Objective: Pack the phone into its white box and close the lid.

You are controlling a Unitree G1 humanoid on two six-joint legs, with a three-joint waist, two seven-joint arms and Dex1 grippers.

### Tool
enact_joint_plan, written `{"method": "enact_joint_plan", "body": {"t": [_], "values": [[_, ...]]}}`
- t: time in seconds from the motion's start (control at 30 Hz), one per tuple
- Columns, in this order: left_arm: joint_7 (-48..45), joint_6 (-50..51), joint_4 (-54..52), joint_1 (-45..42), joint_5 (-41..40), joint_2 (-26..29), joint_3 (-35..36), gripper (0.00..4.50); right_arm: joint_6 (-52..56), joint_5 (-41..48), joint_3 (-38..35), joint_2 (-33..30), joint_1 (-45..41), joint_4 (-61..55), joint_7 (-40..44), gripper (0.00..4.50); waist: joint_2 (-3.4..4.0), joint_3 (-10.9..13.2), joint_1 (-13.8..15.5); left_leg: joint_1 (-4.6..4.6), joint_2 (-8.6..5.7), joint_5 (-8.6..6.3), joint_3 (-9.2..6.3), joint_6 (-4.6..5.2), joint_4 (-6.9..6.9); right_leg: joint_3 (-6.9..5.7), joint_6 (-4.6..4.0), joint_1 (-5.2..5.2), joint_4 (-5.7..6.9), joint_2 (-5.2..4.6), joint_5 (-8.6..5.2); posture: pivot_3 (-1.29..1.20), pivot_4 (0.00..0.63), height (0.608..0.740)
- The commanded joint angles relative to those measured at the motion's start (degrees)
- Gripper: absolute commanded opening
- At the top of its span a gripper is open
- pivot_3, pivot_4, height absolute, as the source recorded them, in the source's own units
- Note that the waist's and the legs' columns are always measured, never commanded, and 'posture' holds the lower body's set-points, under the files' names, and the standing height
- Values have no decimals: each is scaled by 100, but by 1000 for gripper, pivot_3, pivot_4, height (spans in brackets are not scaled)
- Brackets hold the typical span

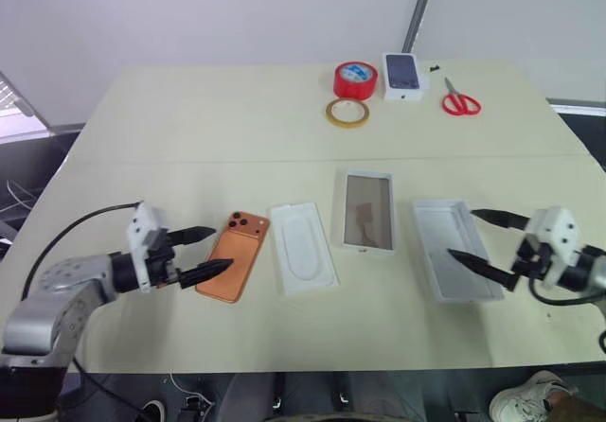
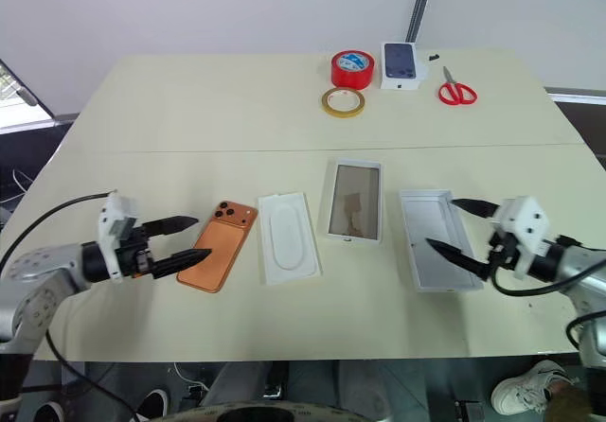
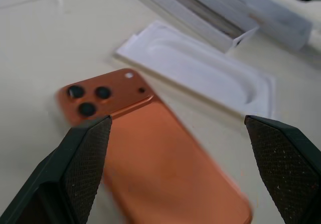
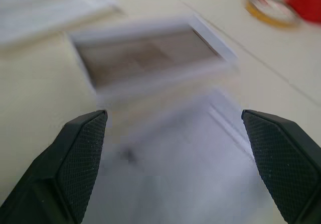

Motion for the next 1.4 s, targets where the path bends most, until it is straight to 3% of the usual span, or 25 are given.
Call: {"method": "enact_joint_plan", "body": {"t": [0.03,0.17,0.53,0.87,0.97,1.2,1.4], "values": [[544,772,-302,-360,-168,-155,-273,4441,187,109,306,115,-252,-482,-128,4485,0,0,11,0,0,0,0,0,0,0,1,0,-1,0,0,0,150,740],[1094,1694,-467,-656,-345,-506,-637,4441,224,-24,693,280,-605,-444,-218,4485,-5,3,11,-3,-4,0,0,1,8,0,2,3,-4,0,1,0,150,740],[2405,4055,-253,-1177,-1560,-1499,-361,4441,153,-165,983,447,-918,-298,-380,4485,-6,3,4,-2,-4,1,-1,-1,12,-1,3,-1,8,2,2,0,150,740],[3267,4699,-15,-1508,-1536,-2196,-208,4441,65,-314,1013,569,-984,-221,-517,4485,-3,-1,19,4,-5,4,-2,-6,18,-1,4,7,10,6,2,0,150,740],[3432,4813,21,-1445,-1546,-2316,-134,3615,19,-370,1019,584,-1018,-180,-539,4500,-3,-1,24,4,-7,3,-2,-6,18,0,4,7,10,6,2,0,150,740],[3691,5086,-15,-1365,-1447,-2419,-152,79,-21,-389,1022,607,-1049,-156,-609,4500,-3,-1,22,4,-7,3,-2,-6,17,0,4,6,10,6,2,0,150,740],[3888,5263,287,-1535,-1455,-2792,375,26,-56,-415,1081,626,-1109,-167,-605,4500,-1,-2,26,4,-7,3,-3,-7,17,-1,4,9,9,6,2,0,150,740]]}}
